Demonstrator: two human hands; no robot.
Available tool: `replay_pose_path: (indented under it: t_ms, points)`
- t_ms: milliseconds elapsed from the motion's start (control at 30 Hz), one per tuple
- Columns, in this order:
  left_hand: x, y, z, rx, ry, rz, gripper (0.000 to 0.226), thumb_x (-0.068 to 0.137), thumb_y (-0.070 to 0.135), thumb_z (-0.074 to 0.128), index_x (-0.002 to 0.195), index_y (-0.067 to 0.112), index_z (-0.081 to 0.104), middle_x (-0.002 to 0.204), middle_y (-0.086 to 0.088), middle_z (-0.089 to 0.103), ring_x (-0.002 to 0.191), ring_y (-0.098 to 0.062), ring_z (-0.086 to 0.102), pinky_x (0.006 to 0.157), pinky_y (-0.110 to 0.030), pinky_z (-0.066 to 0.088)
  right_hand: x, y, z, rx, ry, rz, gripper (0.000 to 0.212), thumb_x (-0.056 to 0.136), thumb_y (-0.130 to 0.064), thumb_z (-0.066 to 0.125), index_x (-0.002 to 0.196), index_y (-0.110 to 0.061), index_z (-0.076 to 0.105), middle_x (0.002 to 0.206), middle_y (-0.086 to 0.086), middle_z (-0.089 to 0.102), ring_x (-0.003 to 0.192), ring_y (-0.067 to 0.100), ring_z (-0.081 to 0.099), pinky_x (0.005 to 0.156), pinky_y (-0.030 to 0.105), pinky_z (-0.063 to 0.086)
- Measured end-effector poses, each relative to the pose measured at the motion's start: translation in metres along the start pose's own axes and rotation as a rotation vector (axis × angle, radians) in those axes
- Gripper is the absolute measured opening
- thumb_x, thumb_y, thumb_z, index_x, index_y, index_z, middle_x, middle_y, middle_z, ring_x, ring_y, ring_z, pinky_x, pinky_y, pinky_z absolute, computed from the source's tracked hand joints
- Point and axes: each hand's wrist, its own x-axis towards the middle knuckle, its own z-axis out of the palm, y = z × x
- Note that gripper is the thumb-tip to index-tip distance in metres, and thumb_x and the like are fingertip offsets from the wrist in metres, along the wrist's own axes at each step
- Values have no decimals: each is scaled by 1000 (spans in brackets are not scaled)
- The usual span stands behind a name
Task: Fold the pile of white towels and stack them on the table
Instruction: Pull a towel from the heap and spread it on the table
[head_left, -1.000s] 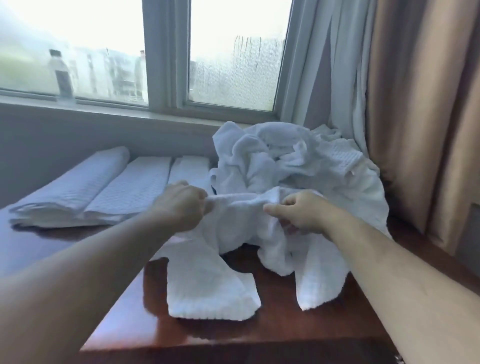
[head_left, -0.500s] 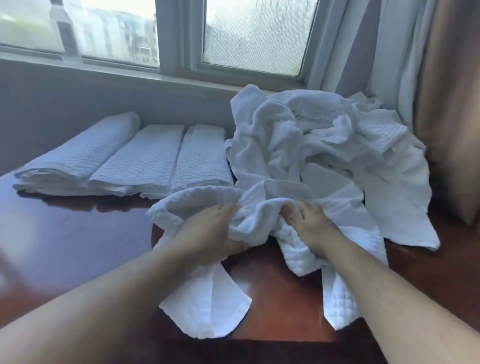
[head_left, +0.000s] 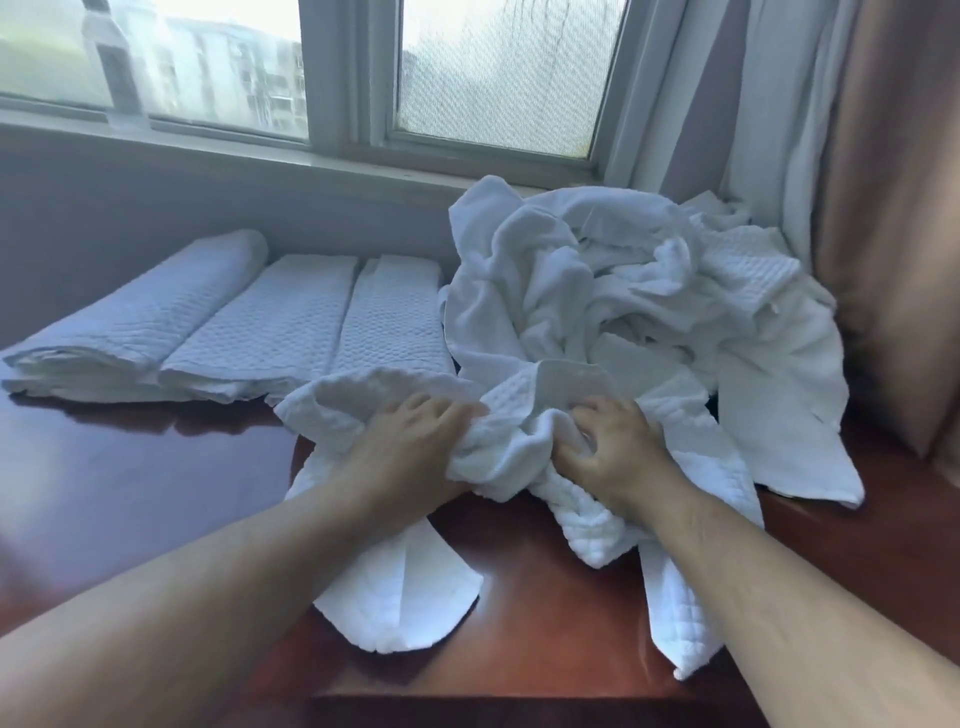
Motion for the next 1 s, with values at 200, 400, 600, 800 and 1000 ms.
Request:
replay_pose_path:
  t_ms: [200,400,600,800,1000]
  points:
    - [-22,-4,-38,187,174,250,76,61,20,91,132,19,63,103,-2,64,93,-28,62,85,-43,52,-5,-4,-60,318,-266,97,68,73,-67,74,131,-40,51,121,-10,64,109,6,60,81,24,48]
    - [-38,-8,-63,126,286,331,77,61,8,83,134,17,60,104,-2,62,93,-25,53,83,-41,52,-2,-40,-72,-65,-441,-122,80,50,-65,90,120,-39,60,128,-9,62,121,17,57,103,47,49]
    - [-54,-22,-54,168,-78,83,95,73,51,79,153,33,30,135,5,49,128,-20,46,103,-38,43,-26,-67,-24,7,-518,-158,41,51,-63,80,81,-38,67,77,-18,71,76,2,67,72,28,58]
    - [-63,-26,-55,-113,-488,-138,117,41,84,69,142,40,31,132,16,50,128,-12,44,108,-33,38,-29,-67,-31,-77,-537,-50,49,40,-73,77,72,-36,71,71,-17,71,73,5,67,70,26,56]
    - [-70,-8,-64,6,-302,-167,61,66,63,77,108,32,46,100,17,56,97,-14,58,81,-35,49,-39,-80,-42,-245,-408,-60,43,57,-69,70,71,-29,61,70,-10,66,70,10,63,58,30,49]
